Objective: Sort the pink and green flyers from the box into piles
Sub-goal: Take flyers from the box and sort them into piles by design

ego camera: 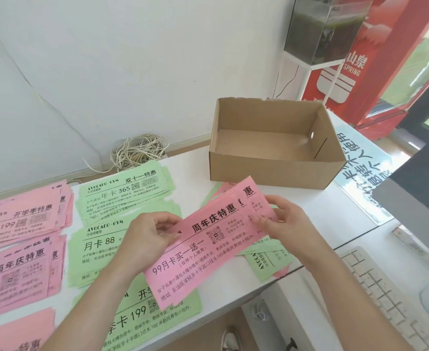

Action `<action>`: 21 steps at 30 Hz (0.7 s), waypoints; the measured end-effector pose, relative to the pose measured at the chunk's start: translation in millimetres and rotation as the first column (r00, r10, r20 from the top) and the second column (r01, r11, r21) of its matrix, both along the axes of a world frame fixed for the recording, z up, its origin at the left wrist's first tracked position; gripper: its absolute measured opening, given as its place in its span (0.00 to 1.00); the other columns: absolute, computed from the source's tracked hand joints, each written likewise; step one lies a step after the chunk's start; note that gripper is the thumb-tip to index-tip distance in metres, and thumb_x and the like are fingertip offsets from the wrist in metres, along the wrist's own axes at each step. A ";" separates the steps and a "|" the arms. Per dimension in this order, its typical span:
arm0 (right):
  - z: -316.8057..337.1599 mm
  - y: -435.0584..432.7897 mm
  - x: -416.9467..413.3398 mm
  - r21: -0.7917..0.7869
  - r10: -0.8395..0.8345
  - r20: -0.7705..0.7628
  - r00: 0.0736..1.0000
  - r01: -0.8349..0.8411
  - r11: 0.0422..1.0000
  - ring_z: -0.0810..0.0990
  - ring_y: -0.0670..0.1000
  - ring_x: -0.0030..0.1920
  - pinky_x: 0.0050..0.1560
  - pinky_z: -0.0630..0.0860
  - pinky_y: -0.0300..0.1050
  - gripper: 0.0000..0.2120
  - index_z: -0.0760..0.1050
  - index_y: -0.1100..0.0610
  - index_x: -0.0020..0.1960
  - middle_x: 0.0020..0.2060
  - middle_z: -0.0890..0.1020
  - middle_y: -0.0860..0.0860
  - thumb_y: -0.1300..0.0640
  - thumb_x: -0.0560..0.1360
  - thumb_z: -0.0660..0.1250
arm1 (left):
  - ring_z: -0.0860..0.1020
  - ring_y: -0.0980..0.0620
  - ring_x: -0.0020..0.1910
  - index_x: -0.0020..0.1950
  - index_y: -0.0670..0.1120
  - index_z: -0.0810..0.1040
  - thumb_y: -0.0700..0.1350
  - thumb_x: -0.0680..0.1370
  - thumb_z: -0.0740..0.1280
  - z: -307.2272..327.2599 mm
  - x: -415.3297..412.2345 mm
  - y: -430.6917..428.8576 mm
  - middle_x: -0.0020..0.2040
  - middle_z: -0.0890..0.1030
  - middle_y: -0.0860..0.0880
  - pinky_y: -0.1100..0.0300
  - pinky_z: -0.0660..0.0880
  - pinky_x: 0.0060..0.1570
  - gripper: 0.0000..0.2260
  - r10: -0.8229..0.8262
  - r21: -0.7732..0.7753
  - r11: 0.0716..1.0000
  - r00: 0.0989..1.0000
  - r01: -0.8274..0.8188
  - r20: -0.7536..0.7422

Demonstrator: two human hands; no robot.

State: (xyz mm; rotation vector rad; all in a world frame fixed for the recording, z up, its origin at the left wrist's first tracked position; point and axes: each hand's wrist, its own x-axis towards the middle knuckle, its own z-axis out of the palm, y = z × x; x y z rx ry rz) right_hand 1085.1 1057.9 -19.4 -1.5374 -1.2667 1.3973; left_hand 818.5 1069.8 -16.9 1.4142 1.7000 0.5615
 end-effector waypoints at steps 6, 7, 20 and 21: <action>1.1 10.7 -46.1 0.092 0.014 -0.052 0.999 -0.009 0.996 0.85 0.49 0.38 0.37 0.77 0.35 0.11 0.78 0.54 0.51 0.40 0.86 0.48 0.68 0.73 0.70 | 0.84 0.51 0.42 0.48 0.54 0.82 0.34 0.68 0.75 23.3 -46.6 -17.2 0.45 0.85 0.49 0.54 0.78 0.45 0.16 0.208 -0.038 0.978 0.965 -0.205 0.162; 1.5 12.7 -57.0 0.099 0.018 -0.074 0.997 -0.010 0.995 0.85 0.50 0.39 0.37 0.78 0.37 0.11 0.78 0.55 0.51 0.41 0.86 0.49 0.68 0.73 0.70 | 0.84 0.49 0.43 0.50 0.52 0.81 0.36 0.69 0.75 27.1 -59.9 -21.7 0.44 0.85 0.48 0.53 0.78 0.47 0.15 0.252 -0.054 0.968 0.946 -0.246 0.206; 3.0 -6.8 -263.6 0.082 0.213 -0.041 0.976 -0.210 0.974 0.81 0.46 0.29 0.29 0.71 0.32 0.08 0.80 0.57 0.47 0.34 0.85 0.51 0.67 0.77 0.66 | 0.84 0.52 0.37 0.50 0.47 0.79 0.29 0.68 0.73 35.7 -277.9 -116.7 0.39 0.85 0.49 0.56 0.81 0.42 0.17 0.536 -0.053 0.843 0.829 -0.535 0.163; 3.1 -9.7 -280.4 0.089 0.188 -0.037 0.981 -0.184 0.979 0.81 0.46 0.28 0.27 0.70 0.31 0.08 0.80 0.58 0.47 0.34 0.85 0.51 0.68 0.77 0.65 | 0.84 0.51 0.38 0.50 0.48 0.79 0.29 0.69 0.73 34.9 -295.8 -122.5 0.40 0.86 0.49 0.56 0.81 0.42 0.17 0.540 -0.048 0.840 0.825 -0.540 0.166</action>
